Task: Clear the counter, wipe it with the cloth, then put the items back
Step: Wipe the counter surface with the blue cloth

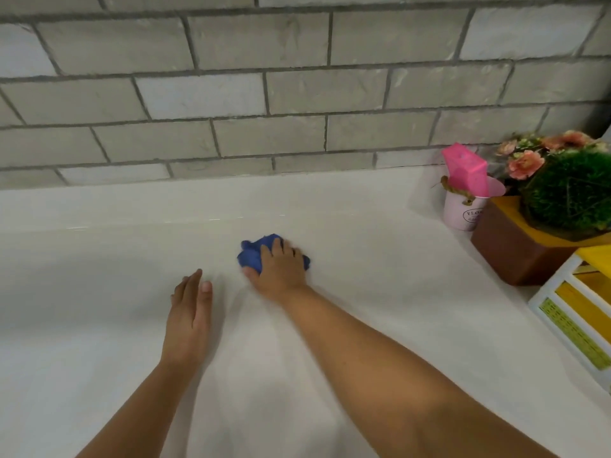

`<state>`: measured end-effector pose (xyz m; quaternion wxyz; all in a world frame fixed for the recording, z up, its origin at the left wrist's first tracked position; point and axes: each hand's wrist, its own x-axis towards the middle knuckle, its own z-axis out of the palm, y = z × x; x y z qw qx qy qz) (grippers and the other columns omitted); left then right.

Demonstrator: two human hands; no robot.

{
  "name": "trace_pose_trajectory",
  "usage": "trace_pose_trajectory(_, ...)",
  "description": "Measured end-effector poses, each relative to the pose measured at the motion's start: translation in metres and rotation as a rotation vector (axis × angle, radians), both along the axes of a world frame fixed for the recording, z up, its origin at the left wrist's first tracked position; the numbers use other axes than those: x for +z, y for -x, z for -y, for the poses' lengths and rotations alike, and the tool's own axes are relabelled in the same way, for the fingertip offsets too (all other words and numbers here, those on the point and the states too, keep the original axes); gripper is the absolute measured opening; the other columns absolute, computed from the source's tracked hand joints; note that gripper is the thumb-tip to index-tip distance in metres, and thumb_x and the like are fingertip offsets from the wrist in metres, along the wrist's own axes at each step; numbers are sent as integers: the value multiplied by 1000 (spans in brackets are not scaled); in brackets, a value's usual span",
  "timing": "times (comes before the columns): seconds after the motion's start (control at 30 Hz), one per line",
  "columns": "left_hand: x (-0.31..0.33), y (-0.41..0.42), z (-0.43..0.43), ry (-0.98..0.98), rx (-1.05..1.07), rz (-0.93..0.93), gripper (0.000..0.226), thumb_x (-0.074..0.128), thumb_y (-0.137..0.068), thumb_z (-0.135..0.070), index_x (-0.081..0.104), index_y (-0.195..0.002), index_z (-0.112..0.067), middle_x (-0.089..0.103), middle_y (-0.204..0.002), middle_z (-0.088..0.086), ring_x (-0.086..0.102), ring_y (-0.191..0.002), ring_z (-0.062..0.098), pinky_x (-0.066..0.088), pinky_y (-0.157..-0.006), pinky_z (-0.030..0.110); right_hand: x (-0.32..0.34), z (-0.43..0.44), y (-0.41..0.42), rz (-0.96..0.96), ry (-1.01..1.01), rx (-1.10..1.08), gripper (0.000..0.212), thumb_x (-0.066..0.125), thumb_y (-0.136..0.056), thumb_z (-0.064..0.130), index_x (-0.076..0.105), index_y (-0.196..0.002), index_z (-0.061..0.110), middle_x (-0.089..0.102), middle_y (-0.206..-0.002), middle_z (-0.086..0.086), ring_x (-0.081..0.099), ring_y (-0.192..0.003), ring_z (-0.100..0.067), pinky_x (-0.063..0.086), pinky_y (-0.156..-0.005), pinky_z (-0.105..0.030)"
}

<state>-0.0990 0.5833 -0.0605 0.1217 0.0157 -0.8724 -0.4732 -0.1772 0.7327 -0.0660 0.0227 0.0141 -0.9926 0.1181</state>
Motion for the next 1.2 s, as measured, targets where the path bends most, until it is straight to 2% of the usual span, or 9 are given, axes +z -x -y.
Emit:
trace_pose_trajectory(0.13,2,-1,0,-1,-4,-6,78,21,-83,-59,38,-141,-9,39,-146,9,29,-139,24,20,-117,42,-1,-42,4,-96,86,198,53,31,-88,54,52,-130,31,48,-137,-1,46,-125,-24,37,-101,-35)
trace_pose_trajectory(0.23,1,0,0,12,-10,-3,64,26,-93,-50,39,-140,-8,40,-146,10,29,-139,25,20,-117,43,1,-135,20,-163,130,-66,58,21,-76,62,57,-118,48,54,-132,9,56,-114,-23,46,-94,-34)
trace_pose_trajectory(0.33,0,0,-1,9,-11,-2,58,27,-97,-44,39,-140,-7,41,-145,10,31,-139,25,22,-116,43,-1,-213,35,-75,41,-425,61,19,-85,55,55,-127,29,52,-133,-4,52,-115,-30,40,-96,-39)
trace_pose_trajectory(0.43,0,1,-3,5,-3,-3,68,24,-89,-49,39,-140,-7,42,-144,9,31,-138,24,22,-116,42,-4,-199,58,-20,-17,-612,51,28,-97,38,46,-131,4,46,-134,-17,43,-122,-33,30,-103,-42)
trace_pose_trajectory(0.53,-2,2,-3,7,11,-26,69,23,-86,-49,40,-139,-7,43,-144,9,32,-138,24,24,-115,41,-3,-123,80,-3,-3,-502,52,29,-98,39,45,-131,3,44,-136,-18,41,-124,-33,28,-104,-41)
trace_pose_trajectory(0.67,-5,5,0,11,16,-22,77,21,-84,-58,39,-140,-10,41,-145,7,31,-138,22,23,-115,39,-2,-6,84,-58,30,-100,46,36,-96,39,50,-128,9,49,-133,-12,45,-121,-31,33,-100,-39)
trace_pose_trajectory(0.8,-3,4,1,-9,12,-20,91,16,-74,-70,38,-141,-12,40,-146,4,31,-138,20,24,-115,37,7,9,77,34,133,195,41,46,-94,34,53,-126,10,57,-124,-11,55,-112,-31,43,-93,-37)
trace_pose_trajectory(1.03,-1,4,0,20,7,-26,70,22,-88,-51,39,-140,-8,41,-144,9,34,-136,23,23,-112,31,2,-187,48,-96,132,-163,39,46,-93,40,54,-128,24,57,-130,-7,55,-115,-31,45,-96,-39)
trace_pose_trajectory(1.2,-1,3,0,-15,10,-43,58,30,-97,-44,39,-140,-6,42,-142,10,36,-134,22,24,-109,26,3,-176,19,-109,8,-220,38,39,-95,33,56,-124,14,57,-126,-11,53,-113,-32,41,-92,-40)
